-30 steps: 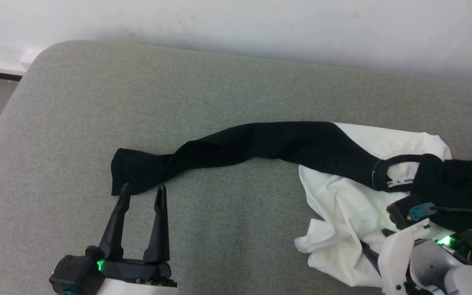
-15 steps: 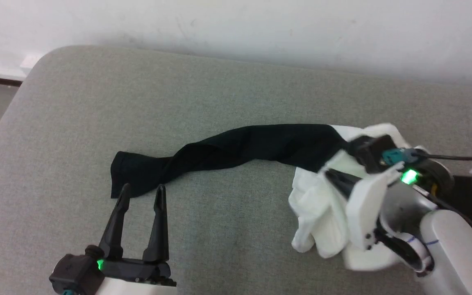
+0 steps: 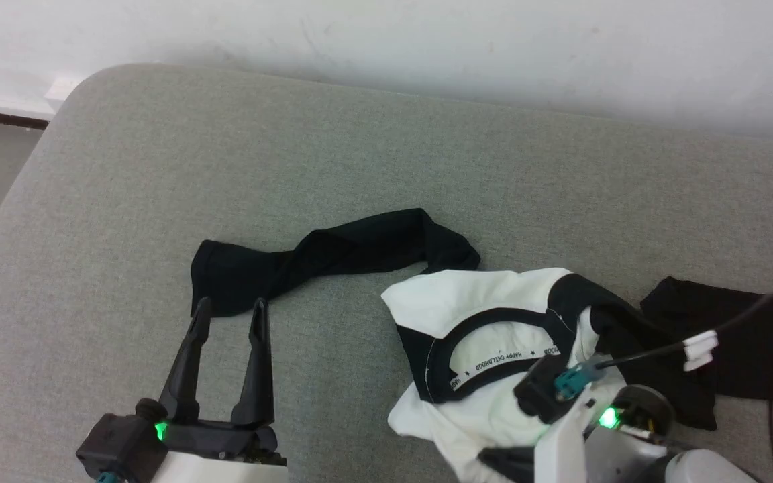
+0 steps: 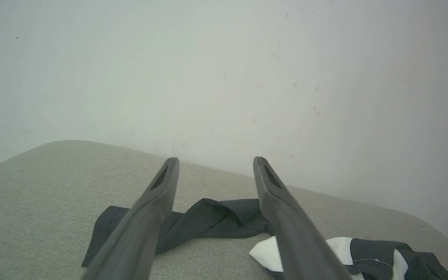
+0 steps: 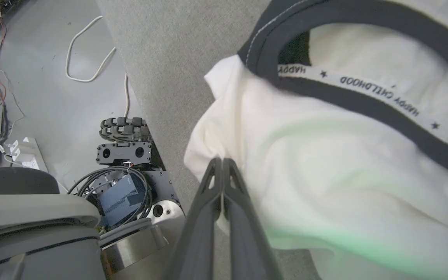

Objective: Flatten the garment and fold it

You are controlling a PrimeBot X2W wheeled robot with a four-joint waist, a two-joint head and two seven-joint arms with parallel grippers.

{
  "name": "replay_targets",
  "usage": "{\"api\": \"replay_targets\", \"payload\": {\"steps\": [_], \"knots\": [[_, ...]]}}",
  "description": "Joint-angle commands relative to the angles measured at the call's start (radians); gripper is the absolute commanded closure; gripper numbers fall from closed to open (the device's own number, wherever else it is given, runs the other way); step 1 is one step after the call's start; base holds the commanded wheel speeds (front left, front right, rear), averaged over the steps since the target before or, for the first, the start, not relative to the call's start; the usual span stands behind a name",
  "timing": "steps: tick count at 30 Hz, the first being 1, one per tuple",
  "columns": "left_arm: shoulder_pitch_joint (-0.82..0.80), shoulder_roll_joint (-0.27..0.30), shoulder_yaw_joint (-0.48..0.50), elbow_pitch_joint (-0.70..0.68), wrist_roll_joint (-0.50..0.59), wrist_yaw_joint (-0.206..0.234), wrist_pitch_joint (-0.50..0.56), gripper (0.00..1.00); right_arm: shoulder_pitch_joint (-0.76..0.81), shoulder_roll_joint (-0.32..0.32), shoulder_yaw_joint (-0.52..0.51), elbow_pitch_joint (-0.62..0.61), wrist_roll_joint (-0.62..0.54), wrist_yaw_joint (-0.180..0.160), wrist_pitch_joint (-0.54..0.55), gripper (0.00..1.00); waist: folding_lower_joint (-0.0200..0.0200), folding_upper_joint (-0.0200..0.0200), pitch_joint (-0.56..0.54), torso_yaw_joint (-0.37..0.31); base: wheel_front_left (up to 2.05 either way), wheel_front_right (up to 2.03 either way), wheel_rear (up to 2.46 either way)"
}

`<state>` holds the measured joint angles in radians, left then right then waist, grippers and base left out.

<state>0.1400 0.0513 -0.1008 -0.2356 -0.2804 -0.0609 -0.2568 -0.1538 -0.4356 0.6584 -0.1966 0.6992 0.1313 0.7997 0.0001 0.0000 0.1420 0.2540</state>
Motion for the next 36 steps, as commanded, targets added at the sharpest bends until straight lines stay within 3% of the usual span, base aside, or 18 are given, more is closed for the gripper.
{"api": "replay_targets", "payload": {"steps": [1, 5, 9, 12, 17, 22, 28, 35, 36], "knots": [[-0.002, -0.001, 0.003, 0.001, -0.004, -0.003, -0.005, 0.0, 0.012, -0.008, -0.031, 0.001, -0.024, -0.001, -0.034, 0.0, -0.0001, 0.0, 0.002, 0.002, 0.0, 0.0, 0.0], [0.002, -0.001, -0.001, 0.004, -0.001, 0.002, -0.005, 0.0, 0.018, 0.003, -0.078, -0.009, -0.052, -0.001, -0.12, 0.0, -0.0001, 0.0, -0.013, -0.006, 0.0, 0.0, 0.0], [0.005, -0.001, -0.001, 0.007, 0.001, -0.001, -0.005, 0.0, -0.003, 0.04, -0.192, -0.037, -0.085, -0.001, -0.232, 0.0, -0.0001, 0.0, -0.027, -0.017, 0.0, 0.0, 0.0], [0.004, -0.001, -0.007, 0.007, -0.001, -0.002, -0.005, 0.0, -0.038, 0.015, -0.256, -0.035, -0.175, -0.001, -0.284, 0.0, -0.0001, 0.0, -0.027, -0.018, 0.0, 0.0, 0.0], [0.002, -0.001, -0.022, 0.006, -0.006, -0.001, -0.005, 0.0, -0.056, -0.069, -0.344, 0.022, -0.287, -0.001, -0.253, 0.0, -0.0001, 0.0, -0.016, -0.008, 0.0, 0.0, 0.0], [0.002, -0.001, -0.025, 0.011, -0.011, -0.002, -0.005, 0.0, -0.007, -0.125, -0.426, 0.054, -0.327, -0.001, -0.21, 0.0, -0.0001, 0.0, -0.007, 0.006, 0.0, 0.0, 0.0], [-0.001, -0.001, -0.022, 0.008, -0.014, -0.002, -0.005, 0.0, 0.082, -0.123, -0.452, 0.067, -0.29, -0.001, -0.139, 0.0, -0.0001, 0.0, 0.01, 0.018, 0.0, 0.0, 0.0], [-0.019, -0.001, -0.016, 0.002, -0.009, -0.006, -0.005, 0.0, 0.077, -0.096, -0.438, 0.125, -0.306, -0.001, -0.195, 0.0, -0.0001, 0.0, 0.032, 0.031, 0.0, 0.0, 0.0], [-0.02, -0.001, -0.013, 0.001, -0.008, -0.006, -0.005, 0.0, 0.071, -0.09, -0.438, 0.138, -0.307, -0.001, -0.208, 0.22, -0.0001, 0.0, 0.034, 0.031, 0.0, 0.0, 0.0]]}}
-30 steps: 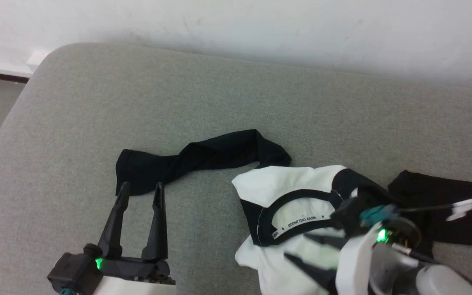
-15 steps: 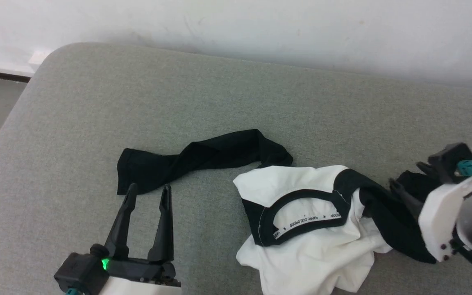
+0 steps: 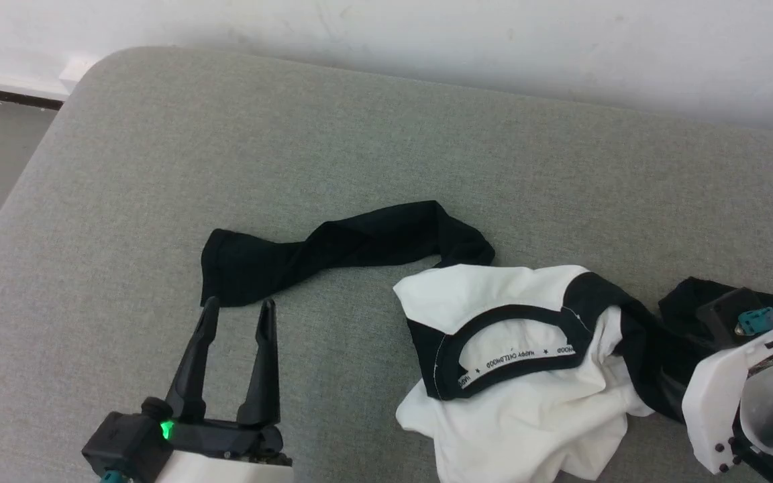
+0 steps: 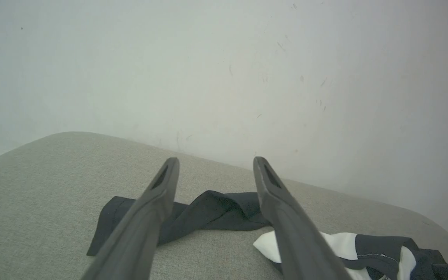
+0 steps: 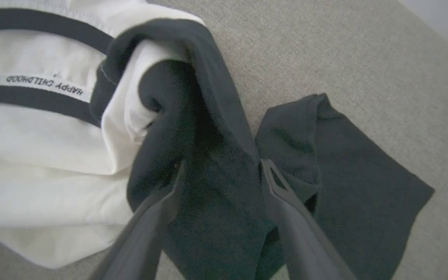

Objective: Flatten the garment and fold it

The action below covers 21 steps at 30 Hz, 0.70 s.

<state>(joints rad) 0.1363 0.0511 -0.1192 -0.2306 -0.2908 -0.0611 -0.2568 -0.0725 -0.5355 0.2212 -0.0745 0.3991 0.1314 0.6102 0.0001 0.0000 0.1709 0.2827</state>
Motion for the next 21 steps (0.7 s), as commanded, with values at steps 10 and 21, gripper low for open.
{"api": "replay_targets", "payload": {"steps": [10, 21], "knots": [[-0.015, -0.001, 0.01, -0.015, 0.003, 0.001, -0.005, 0.0, -0.086, 0.025, -0.055, -0.001, -0.008, -0.001, -0.053, 1.0, -0.0001, 0.0, 0.02, -0.008, 0.0, 0.0, 0.0], [-0.059, -0.001, -0.028, -0.034, -0.029, 0.011, -0.005, 0.0, -0.426, -0.113, -0.119, -0.14, 0.01, -0.001, 0.159, 1.0, -0.0001, 0.0, 0.142, 0.015, 0.0, 0.0, 0.0]]}}
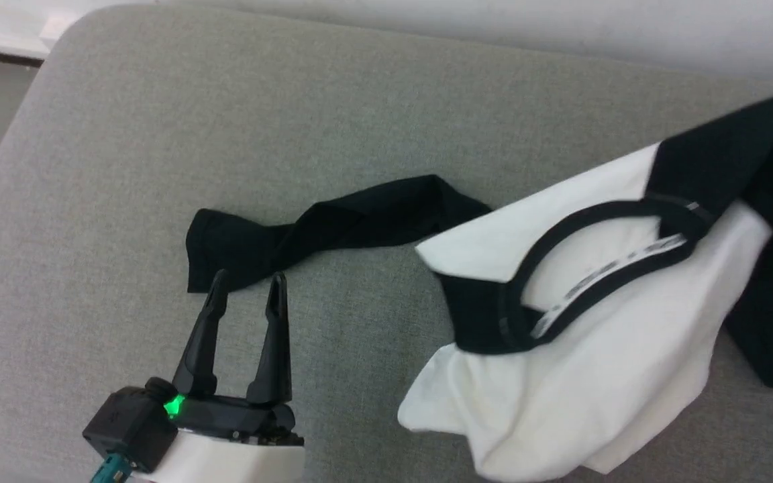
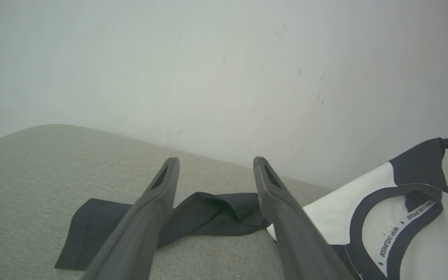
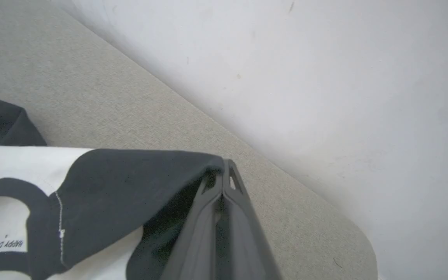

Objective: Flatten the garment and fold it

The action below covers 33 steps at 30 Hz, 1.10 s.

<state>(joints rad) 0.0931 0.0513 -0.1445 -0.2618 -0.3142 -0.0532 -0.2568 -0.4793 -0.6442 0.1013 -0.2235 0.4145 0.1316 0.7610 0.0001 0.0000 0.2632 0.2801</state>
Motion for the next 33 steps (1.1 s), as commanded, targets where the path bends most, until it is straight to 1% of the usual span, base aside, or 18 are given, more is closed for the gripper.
{"api": "replay_targets", "payload": {"steps": [1, 3, 5, 7, 8, 9, 10, 11, 12, 14, 16, 18, 20, 23, 26, 30, 33], "knots": [[-0.024, -0.001, -0.008, -0.001, -0.01, 0.003, -0.005, 0.0, -0.062, -0.014, 0.004, 0.035, -0.01, -0.001, 0.038, 1.0, -0.0001, 0.0, 0.069, 0.023, 0.0, 0.0, 0.0], [-0.044, -0.001, -0.02, 0.002, -0.019, 0.002, -0.005, 0.0, -0.147, -0.01, -0.002, 0.113, -0.023, -0.001, 0.09, 1.0, -0.0001, 0.0, 0.109, 0.035, 0.0, 0.0, 0.0], [-0.069, -0.001, -0.037, 0.005, -0.029, 0.001, -0.005, 0.0, -0.231, 0.005, -0.016, 0.2, -0.07, -0.001, 0.104, 1.0, -0.0001, 0.0, 0.15, 0.052, 0.0, 0.0, 0.0], [-0.098, -0.001, -0.056, 0.007, -0.04, 0.001, -0.005, 0.0, -0.302, 0.019, -0.02, 0.277, -0.146, -0.001, 0.074, 1.0, -0.0001, 0.0, 0.189, 0.071, 0.0, 0.0, 0.0], [-0.112, -0.001, -0.066, 0.007, -0.044, 0.001, -0.005, 0.0, -0.333, 0.035, -0.031, 0.313, -0.191, -0.001, 0.035, 1.0, -0.0001, 0.0, 0.205, 0.08, 0.0, 0.0, 0.0], [-0.124, -0.001, -0.075, 0.008, -0.048, 0.002, -0.005, 0.0, -0.356, 0.049, -0.034, 0.344, -0.238, -0.001, -0.012, 0.88, -0.0001, 0.0, 0.219, 0.087, 0.0, 0.0, 0.0], [-0.136, -0.001, -0.084, 0.009, -0.052, 0.004, -0.005, 0.0, -0.37, 0.06, -0.029, 0.376, -0.281, -0.001, -0.061, 0.64, -0.0001, 0.0, 0.23, 0.094, 0.0, 0.0, 0.0], [-0.146, -0.001, -0.091, 0.011, -0.055, 0.005, -0.005, 0.0, -0.378, 0.075, -0.028, 0.411, -0.312, -0.001, -0.099, 0.25, -0.0001, 0.0, 0.239, 0.1, 0.0, 0.0, 0.0], [-0.154, -0.001, -0.097, 0.014, -0.058, 0.008, -0.005, 0.0, -0.379, 0.094, -0.033, 0.453, -0.333, -0.001, -0.12, 0.0, -0.0001, 0.0, 0.242, 0.103, 0.0, 0.0, 0.0], [-0.16, -0.001, -0.104, 0.018, -0.06, 0.014, -0.005, 0.0, -0.372, 0.127, -0.034, 0.53, -0.351, -0.001, -0.117, 0.0, -0.0001, 0.0, 0.241, 0.103, 0.0, 0.0, 0.0], [-0.161, -0.001, -0.108, 0.023, -0.06, 0.021, -0.005, 0.0, -0.368, 0.149, -0.028, 0.576, -0.348, -0.001, -0.096, 0.0, -0.0001, 0.0, 0.234, 0.099, 0.0, 0.0, 0.0], [-0.16, -0.001, -0.106, 0.03, -0.059, 0.022, -0.005, 0.0, -0.369, 0.151, -0.007, 0.592, -0.336, -0.001, -0.083, 0.0, -0.0001, 0.0, 0.216, 0.091, 0.0, 0.0, 0.0], [-0.156, -0.001, -0.102, 0.037, -0.057, 0.021, -0.005, 0.0, -0.372, 0.149, 0.023, 0.578, -0.302, -0.001, -0.072, 0.0, -0.0001, 0.0, 0.19, 0.082, 0.0, 0.0, 0.0], [-0.141, -0.001, -0.095, 0.043, -0.052, 0.02, -0.005, 0.0, -0.371, 0.144, 0.065, 0.504, -0.23, -0.001, -0.084, 0.0, -0.0001, 0.0, 0.141, 0.067, 0.0, 0.0, 0.0], [-0.118, -0.001, -0.088, 0.05, -0.048, 0.02, -0.005, 0.0, -0.338, 0.147, 0.093, 0.39, -0.137, -0.001, -0.072, 0.0, -0.0001, 0.0, 0.085, 0.056, 0.0, 0.0, 0.0], [-0.084, -0.001, -0.084, 0.054, -0.041, 0.019, -0.005, 0.0, -0.25, 0.159, 0.134, 0.228, -0.008, -0.001, -0.045, 0.0, -0.0001, 0.0, 0.021, 0.052, 0.0, 0.0, 0.0], [-0.06, -0.001, -0.078, 0.052, -0.037, 0.017, -0.005, 0.0, -0.173, 0.171, 0.185, 0.135, 0.069, -0.001, -0.013, 0.0, -0.0001, 0.0, -0.007, 0.054, 0.0, 0.0, 0.0]]}}
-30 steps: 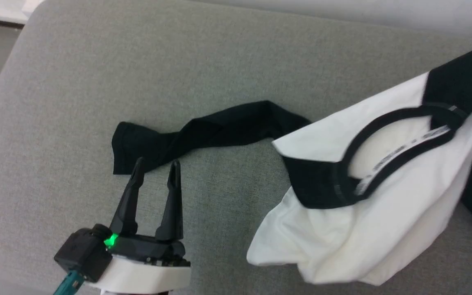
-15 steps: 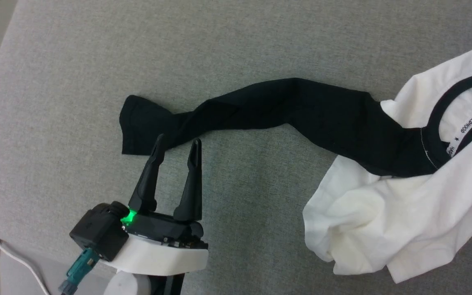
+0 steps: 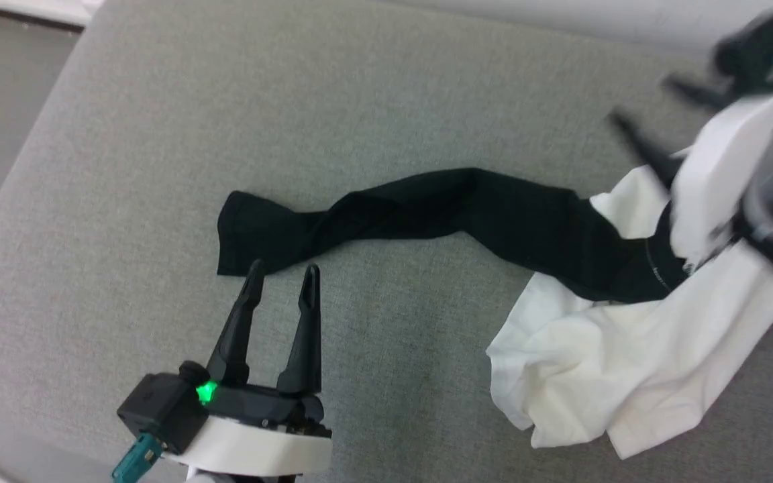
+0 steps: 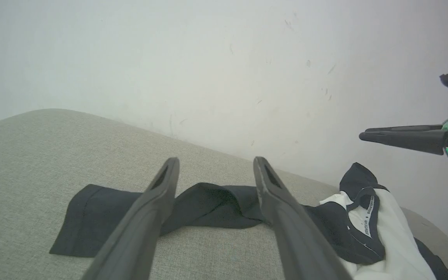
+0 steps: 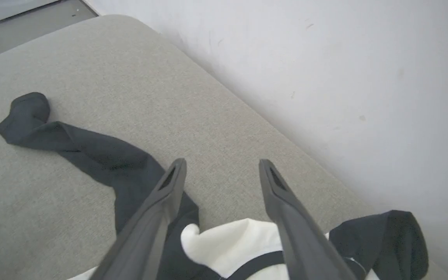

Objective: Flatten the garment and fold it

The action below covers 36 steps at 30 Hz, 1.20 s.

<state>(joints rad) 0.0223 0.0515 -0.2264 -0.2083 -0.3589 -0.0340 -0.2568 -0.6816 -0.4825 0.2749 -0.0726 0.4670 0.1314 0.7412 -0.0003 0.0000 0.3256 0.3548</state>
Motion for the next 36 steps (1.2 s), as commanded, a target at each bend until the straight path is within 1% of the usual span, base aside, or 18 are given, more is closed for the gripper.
{"api": "replay_targets", "payload": {"steps": [1, 4, 7, 10, 14, 17, 19, 20, 21, 22, 24, 27, 31, 33, 36], "knots": [[0.018, -0.001, 0.005, -0.003, 0.008, -0.003, -0.005, 0.0, 0.054, 0.01, 0.036, -0.037, 0.03, -0.001, 0.013, 0.0, 0.0003, 0.0, -0.075, -0.019, 0.0, 0.0, 0.0], [0.032, -0.001, 0.012, -0.005, 0.007, -0.006, -0.005, 0.0, 0.112, 0.01, 0.109, -0.062, 0.059, -0.001, 0.024, 0.0, 0.0003, 0.0, -0.079, -0.011, 0.0, 0.0, 0.0], [0.038, -0.001, 0.012, -0.005, 0.003, -0.008, -0.005, 0.0, 0.147, 0.007, 0.181, -0.033, 0.067, -0.001, 0.019, 0.0, 0.0003, 0.0, -0.076, 0.002, 0.0, 0.0, 0.0], [0.037, -0.001, 0.009, -0.006, 0.001, -0.01, -0.005, 0.0, 0.149, 0.001, 0.256, 0.034, 0.045, -0.001, 0.0, 0.0, 0.0003, 0.0, -0.065, 0.017, 0.0, 0.0, 0.0], [0.028, -0.001, -0.002, -0.007, 0.0, -0.01, -0.005, 0.0, 0.139, 0.019, 0.321, 0.164, 0.021, -0.001, -0.029, 0.0, 0.0003, 0.0, -0.045, 0.042, 0.0, 0.0, 0.0], [0.018, -0.001, -0.012, -0.008, -0.005, -0.007, -0.005, 0.0, 0.118, 0.025, 0.363, 0.257, -0.015, -0.001, -0.057, 0.0, 0.0003, 0.0, -0.027, 0.06, 0.0, 0.0, 0.0], [0.011, -0.001, -0.018, -0.007, -0.008, -0.005, -0.005, 0.0, 0.105, 0.031, 0.372, 0.312, -0.029, -0.001, -0.074, 0.0, 0.0003, 0.0, -0.018, 0.069, 0.0, 0.0, 0.0], [0.009, -0.001, -0.019, -0.007, -0.01, -0.003, -0.005, 0.0, 0.098, 0.034, 0.375, 0.334, -0.036, -0.001, -0.082, 0.03, 0.0003, 0.0, -0.015, 0.073, 0.0, 0.0, 0.0], [0.007, -0.001, -0.018, -0.007, -0.011, -0.001, -0.005, 0.0, 0.091, 0.037, 0.377, 0.353, -0.039, -0.001, -0.091, 0.26, 0.0003, 0.0, -0.013, 0.075, 0.0, 0.0, 0.0], [0.006, -0.001, -0.018, -0.007, -0.012, 0.001, -0.005, 0.0, 0.085, 0.043, 0.373, 0.367, -0.039, -0.001, -0.103, 0.55, 0.0003, 0.0, -0.011, 0.076, 0.0, 0.0, 0.0], [0.007, -0.001, -0.018, -0.008, -0.013, 0.005, -0.005, 0.0, 0.066, 0.054, 0.359, 0.379, -0.036, -0.001, -0.13, 1.0, 0.0003, 0.0, -0.01, 0.077, 0.0, 0.0, 0.0], [0.009, -0.001, -0.02, -0.009, -0.013, 0.009, -0.005, 0.0, 0.046, 0.064, 0.34, 0.372, -0.022, -0.001, -0.145, 1.0, 0.0003, 0.0, -0.013, 0.076, 0.0, 0.0, 0.0], [0.014, -0.001, -0.018, -0.007, -0.015, 0.015, -0.005, 0.0, -0.024, 0.078, 0.292, 0.307, 0.032, -0.001, -0.129, 1.0, 0.0003, 0.0, -0.025, 0.066, 0.0, 0.0, 0.0], [0.013, -0.001, -0.022, -0.008, -0.02, 0.014, -0.005, 0.0, -0.08, 0.068, 0.272, 0.274, 0.033, -0.001, -0.109, 1.0, 0.0003, 0.0, -0.027, 0.067, 0.0, 0.0, 0.0], [0.007, -0.001, -0.034, -0.008, -0.026, 0.011, -0.005, 0.0, -0.183, 0.033, 0.272, 0.25, -0.012, -0.001, -0.104, 1.0, 0.0003, 0.0, -0.019, 0.078, 0.0, 0.0, 0.0]]}}
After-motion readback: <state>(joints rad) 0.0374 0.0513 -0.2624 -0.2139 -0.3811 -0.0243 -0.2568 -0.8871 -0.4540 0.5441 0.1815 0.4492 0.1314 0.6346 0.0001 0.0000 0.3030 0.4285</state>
